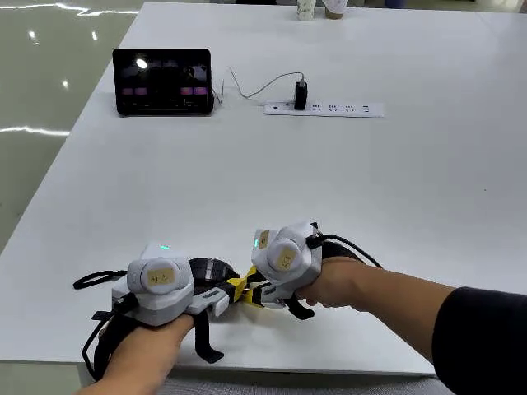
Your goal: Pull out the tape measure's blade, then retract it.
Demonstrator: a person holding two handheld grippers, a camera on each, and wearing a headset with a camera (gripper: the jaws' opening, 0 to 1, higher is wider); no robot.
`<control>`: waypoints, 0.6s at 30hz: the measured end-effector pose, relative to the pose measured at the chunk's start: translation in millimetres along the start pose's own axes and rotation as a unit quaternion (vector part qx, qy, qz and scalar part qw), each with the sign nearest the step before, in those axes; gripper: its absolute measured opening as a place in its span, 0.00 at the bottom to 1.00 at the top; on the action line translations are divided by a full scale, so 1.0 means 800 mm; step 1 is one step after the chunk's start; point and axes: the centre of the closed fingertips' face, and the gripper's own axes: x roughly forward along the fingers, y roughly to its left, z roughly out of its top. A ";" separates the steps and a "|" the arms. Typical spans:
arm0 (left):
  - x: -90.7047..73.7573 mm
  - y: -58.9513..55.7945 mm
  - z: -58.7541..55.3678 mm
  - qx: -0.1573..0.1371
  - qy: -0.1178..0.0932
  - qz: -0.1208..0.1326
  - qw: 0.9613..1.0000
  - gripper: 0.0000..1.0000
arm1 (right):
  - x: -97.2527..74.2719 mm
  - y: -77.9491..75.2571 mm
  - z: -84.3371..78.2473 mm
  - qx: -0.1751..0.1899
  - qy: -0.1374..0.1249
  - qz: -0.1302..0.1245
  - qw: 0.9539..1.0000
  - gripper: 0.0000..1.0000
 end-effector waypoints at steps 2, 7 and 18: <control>0.000 0.000 -0.001 0.003 0.002 -0.001 1.000 0.62 | -0.004 -0.002 -0.004 0.004 0.003 -0.004 1.000 0.17; -0.002 -0.001 0.001 0.019 0.012 0.003 1.000 0.61 | -0.014 -0.004 -0.008 0.019 -0.005 -0.012 1.000 0.18; -0.010 0.004 0.000 -0.004 0.027 -0.029 0.999 0.71 | -0.045 0.004 -0.020 0.039 -0.026 -0.029 0.998 0.19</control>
